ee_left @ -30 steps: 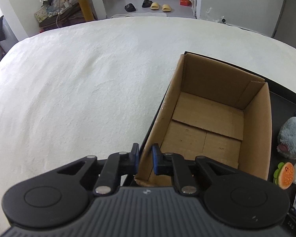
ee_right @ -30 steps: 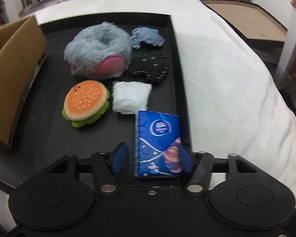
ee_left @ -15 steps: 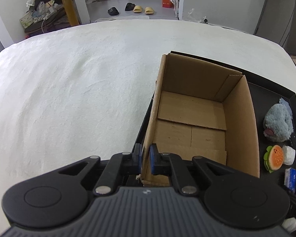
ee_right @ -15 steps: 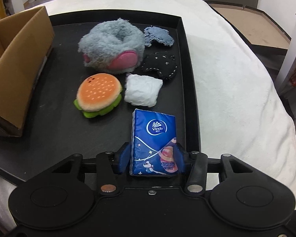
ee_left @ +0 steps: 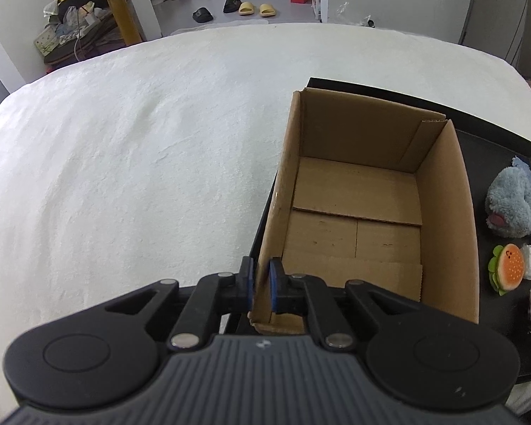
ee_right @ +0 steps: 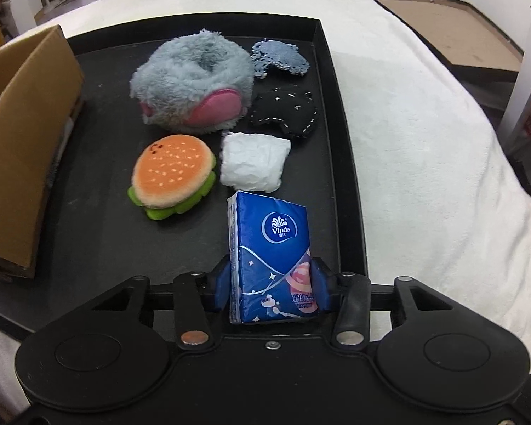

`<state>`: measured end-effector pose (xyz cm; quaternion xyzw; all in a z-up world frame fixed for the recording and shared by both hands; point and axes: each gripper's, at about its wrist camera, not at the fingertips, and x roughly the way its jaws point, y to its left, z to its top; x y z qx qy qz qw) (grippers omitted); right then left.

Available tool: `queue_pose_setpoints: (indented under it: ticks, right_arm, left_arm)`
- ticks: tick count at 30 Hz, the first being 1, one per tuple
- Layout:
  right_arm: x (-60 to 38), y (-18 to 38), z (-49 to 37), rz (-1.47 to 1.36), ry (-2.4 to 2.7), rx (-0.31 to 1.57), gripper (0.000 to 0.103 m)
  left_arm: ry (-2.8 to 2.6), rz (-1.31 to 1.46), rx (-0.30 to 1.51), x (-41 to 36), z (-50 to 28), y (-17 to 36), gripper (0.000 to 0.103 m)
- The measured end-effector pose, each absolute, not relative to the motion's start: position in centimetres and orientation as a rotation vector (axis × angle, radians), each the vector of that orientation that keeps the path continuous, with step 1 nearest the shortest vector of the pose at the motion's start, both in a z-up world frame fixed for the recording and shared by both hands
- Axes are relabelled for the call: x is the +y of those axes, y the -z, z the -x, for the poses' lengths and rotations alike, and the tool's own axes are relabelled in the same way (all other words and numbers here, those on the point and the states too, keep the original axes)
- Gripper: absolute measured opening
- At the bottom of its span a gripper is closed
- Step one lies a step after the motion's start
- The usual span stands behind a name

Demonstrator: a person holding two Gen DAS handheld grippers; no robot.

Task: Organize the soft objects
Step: 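Reach the right tool to the blue tissue pack and grasp it, then carry the tissue pack with the right tool and drop it into the box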

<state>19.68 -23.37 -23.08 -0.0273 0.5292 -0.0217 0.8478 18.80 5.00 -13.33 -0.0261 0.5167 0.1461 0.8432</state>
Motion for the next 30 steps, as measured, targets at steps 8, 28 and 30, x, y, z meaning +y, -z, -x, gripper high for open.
queue_pose_setpoints:
  ticks: [8,28,30]
  right_arm:
    - [-23.2,21.0,-19.2,0.02,0.011,1.098,0.043]
    - [-17.6,11.7,-19.0,0.015,-0.194,0.921,0.044]
    - [-16.7,11.0,-19.1,0.019,-0.224,0.905,0.044]
  left_arm:
    - [-0.301,0.071,1.103,5.1,-18.4,13.1,0.009]
    - [-0.191,0.08,1.103,6.8,-18.1,11.6,0.011]
    - [-0.169,0.092,1.114,6.9,-18.1,11.9,0.011]
